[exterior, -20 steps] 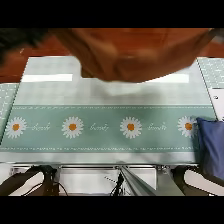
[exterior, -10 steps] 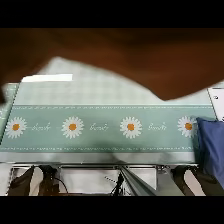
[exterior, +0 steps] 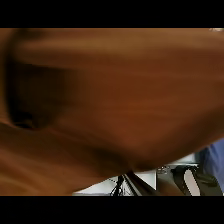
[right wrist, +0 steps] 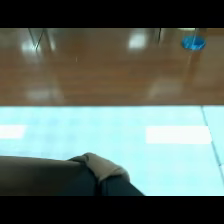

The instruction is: Fold the shirts.

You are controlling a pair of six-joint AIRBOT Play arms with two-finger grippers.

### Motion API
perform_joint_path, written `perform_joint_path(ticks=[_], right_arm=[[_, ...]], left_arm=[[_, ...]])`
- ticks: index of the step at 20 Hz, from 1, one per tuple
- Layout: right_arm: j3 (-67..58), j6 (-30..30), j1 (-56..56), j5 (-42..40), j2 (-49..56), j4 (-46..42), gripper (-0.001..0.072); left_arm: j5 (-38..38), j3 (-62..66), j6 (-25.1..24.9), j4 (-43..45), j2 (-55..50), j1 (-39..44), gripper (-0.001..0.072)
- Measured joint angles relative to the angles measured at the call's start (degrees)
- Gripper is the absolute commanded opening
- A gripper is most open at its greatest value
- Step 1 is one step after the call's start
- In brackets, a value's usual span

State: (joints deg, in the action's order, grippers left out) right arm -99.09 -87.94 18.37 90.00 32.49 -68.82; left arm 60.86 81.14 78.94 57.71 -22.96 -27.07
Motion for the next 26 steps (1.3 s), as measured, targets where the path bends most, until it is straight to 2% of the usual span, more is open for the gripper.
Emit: perform_joint_path(ticks=[4, 7, 10, 13, 16, 21, 26], right_arm=[[14.49, 1.81, -0.02, -5.14, 1.11, 3.50, 0.0025], [23.61, 5.29, -0.02, -12.22, 7.23, 6.40, 0.0025], [27.69, 9.64, -0.02, -20.22, 18.67, 10.62, 0.0024], [26.95, 12.79, -0.02, -27.21, 32.30, 15.80, 0.0025], [21.33, 14.51, -0.02, -30.84, 45.40, 20.33, 0.0025], [9.38, 14.21, 0.00, -31.26, 61.13, 23.69, 0.0025], [4.74, 13.33, 0.00, -29.73, 67.76, 24.79, 0.0025]], left_arm=[[0.52, -16.22, -0.37, -5.77, -2.67, 2.29, 0.0023], [-5.18, -25.83, -3.82, -9.33, -10.78, 6.97, 0.0023], [-13.53, -28.46, -5.73, -11.13, -24.06, 14.19, 0.0023], [-21.73, -24.52, -5.73, -12.44, -39.17, 20.17, 0.0024], [-25.62, -15.91, -3.45, -14.08, -53.44, 23.26, 0.0024], [-25.29, -3.06, -0.81, -15.41, -68.17, 24.79, 0.0024], [-19.41, 0.87, 0.24, -15.76, -72.11, 24.15, 0.0024]])
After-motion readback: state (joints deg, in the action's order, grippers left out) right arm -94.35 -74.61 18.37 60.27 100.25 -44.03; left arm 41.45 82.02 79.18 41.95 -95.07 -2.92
